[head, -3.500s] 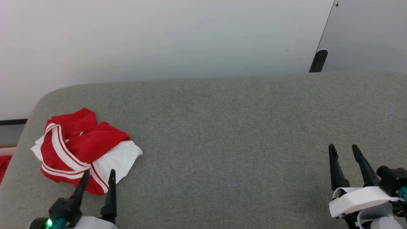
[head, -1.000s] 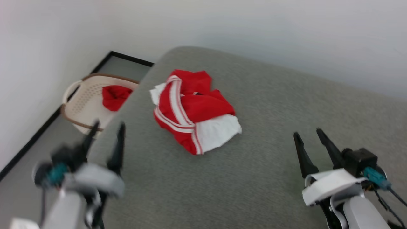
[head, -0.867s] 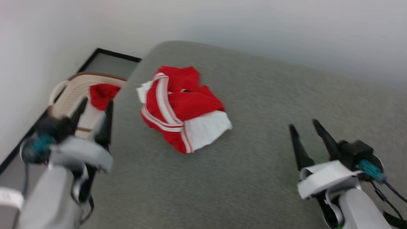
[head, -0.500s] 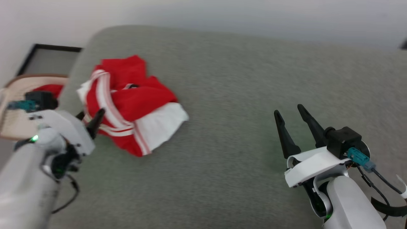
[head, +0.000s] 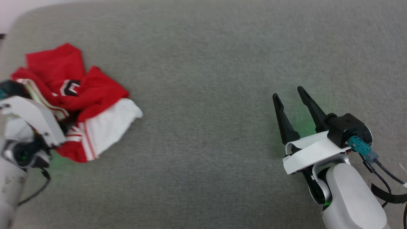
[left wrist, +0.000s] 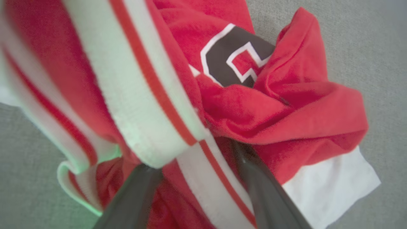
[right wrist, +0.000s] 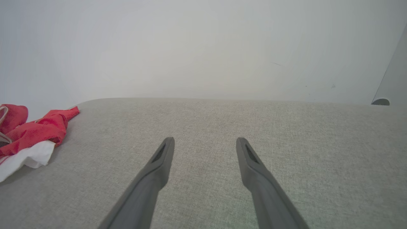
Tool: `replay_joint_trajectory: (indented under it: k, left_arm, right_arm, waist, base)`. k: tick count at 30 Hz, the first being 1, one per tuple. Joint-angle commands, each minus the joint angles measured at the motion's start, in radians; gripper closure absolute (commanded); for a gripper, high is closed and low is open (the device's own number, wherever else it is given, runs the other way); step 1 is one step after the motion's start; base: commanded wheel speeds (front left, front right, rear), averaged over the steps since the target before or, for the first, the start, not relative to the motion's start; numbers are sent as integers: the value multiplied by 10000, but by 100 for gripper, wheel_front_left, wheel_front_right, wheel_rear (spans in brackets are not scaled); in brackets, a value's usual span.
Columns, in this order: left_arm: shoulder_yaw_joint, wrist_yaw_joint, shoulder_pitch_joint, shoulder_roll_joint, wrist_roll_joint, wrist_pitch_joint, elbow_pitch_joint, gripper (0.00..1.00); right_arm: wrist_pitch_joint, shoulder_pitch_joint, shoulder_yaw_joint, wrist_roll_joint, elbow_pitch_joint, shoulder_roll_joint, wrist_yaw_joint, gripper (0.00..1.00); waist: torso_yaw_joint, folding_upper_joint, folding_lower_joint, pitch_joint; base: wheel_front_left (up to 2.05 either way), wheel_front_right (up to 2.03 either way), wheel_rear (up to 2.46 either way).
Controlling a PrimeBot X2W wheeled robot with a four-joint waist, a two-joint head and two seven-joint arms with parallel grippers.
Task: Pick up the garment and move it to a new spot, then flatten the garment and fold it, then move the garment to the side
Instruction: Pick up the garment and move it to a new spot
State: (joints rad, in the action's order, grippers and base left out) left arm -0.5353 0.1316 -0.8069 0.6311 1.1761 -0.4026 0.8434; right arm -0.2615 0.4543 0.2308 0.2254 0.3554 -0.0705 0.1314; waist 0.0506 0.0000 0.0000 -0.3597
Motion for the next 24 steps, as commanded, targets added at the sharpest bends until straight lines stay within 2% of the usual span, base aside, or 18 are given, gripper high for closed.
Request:
replay_joint_trajectory:
  k: [1,3,4,5,8,13,21,24]
  left_arm:
    - [-240,-23,47,-269,111,-190,197,0]
    - [-495,-21,15,-365,218,-271,325,0]
    - [-618,-23,15,-432,253,-328,362,43]
    - [-766,-21,34,-512,312,-405,337,100]
    - [-1117,-21,43,-549,371,-155,197,100]
    - [-1297,-19,-254,-339,379,1039,233,100]
    - [-1665,-5,-902,221,547,2418,-766,100]
    - [-2035,-11,-1078,165,581,2713,-1389,100]
  right_arm:
    - [-44,70,-33,-120,-85,45,-14,0]
    - [-45,36,-79,-165,-205,65,-14,0]
    - [-45,0,-135,-180,-260,73,-14,0]
    - [-45,-46,-194,-207,-326,79,-14,0]
    - [-46,-158,-300,-236,-435,128,-14,0]
    - [-46,-376,-424,-100,-416,171,-14,0]
    - [-47,-985,-746,298,-326,198,-14,0]
    - [-47,-1200,-830,474,-355,199,-14,0]
  waist:
    - [-745,0,0,-770]
    - [-862,0,0,-925]
    - [-896,0,0,-969]
    - [-917,0,0,-987]
    - [-943,0,0,-939]
    - [-866,0,0,-422]
    - [-778,0,0,612]
    - [-863,0,0,877]
  base:
    - [0,0,0]
    - [0,0,0]
    - [0,0,0]
    - [0,0,0]
    - [0,0,0]
    - [0,0,0]
    - [0,0,0]
    - [0,0,0]
